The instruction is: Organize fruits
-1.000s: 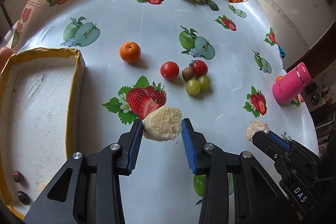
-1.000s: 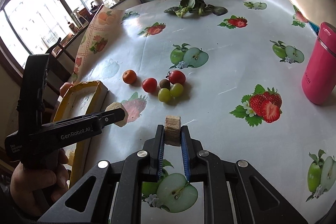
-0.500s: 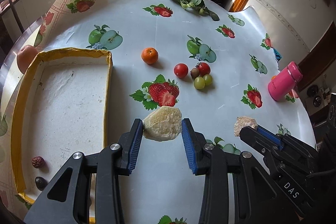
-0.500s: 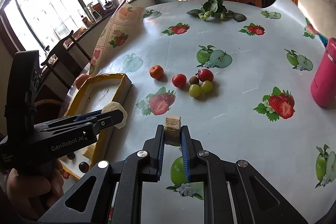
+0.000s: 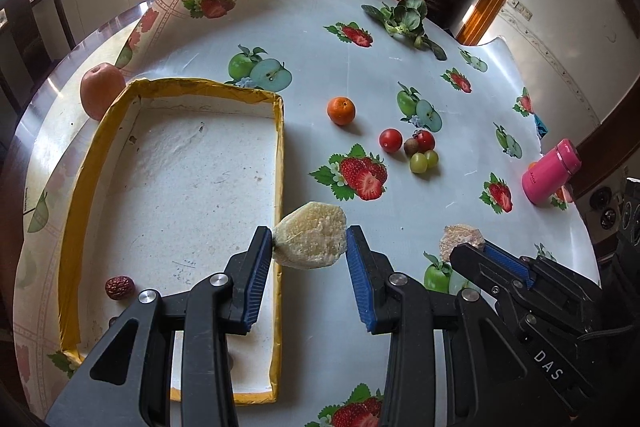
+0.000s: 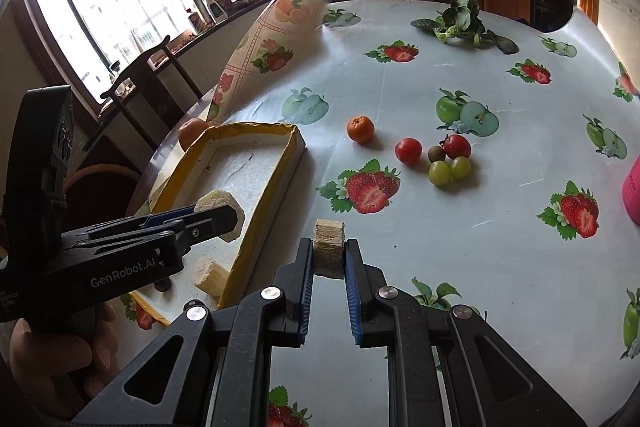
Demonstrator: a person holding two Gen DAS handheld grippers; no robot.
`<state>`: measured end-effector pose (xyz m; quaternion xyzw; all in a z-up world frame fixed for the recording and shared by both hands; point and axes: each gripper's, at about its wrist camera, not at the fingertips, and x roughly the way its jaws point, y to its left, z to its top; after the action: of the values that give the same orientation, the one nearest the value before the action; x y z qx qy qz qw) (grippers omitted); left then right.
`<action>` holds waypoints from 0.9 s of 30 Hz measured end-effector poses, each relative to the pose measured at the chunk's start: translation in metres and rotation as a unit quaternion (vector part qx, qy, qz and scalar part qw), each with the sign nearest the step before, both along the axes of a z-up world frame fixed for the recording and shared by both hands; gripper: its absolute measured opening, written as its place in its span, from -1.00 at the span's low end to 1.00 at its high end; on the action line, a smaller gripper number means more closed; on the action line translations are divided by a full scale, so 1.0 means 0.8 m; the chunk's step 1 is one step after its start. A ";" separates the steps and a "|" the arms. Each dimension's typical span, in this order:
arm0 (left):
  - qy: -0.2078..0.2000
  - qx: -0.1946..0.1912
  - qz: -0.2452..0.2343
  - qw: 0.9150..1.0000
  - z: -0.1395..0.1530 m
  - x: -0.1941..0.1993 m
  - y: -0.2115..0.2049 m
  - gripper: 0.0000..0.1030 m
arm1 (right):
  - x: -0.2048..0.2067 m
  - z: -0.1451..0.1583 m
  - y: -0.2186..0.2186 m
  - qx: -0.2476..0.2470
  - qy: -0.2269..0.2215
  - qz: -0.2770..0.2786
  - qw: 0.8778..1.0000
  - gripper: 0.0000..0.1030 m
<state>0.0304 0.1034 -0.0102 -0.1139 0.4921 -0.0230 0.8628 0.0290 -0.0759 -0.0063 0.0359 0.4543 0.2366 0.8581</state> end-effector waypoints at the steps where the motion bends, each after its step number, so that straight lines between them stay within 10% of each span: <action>1: 0.000 0.001 0.003 1.000 0.000 -0.001 0.004 -0.31 | -0.001 0.000 0.004 0.000 0.000 0.003 1.000 -0.71; 27: 0.013 0.000 0.070 0.997 -0.015 -0.012 0.102 -0.31 | 0.004 -0.004 0.097 0.000 0.004 0.063 0.998 -0.71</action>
<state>0.0205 0.1852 -0.0223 -0.1483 0.4939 0.0385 0.8559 0.0320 0.0016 -0.0093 0.0082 0.4587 0.2902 0.8398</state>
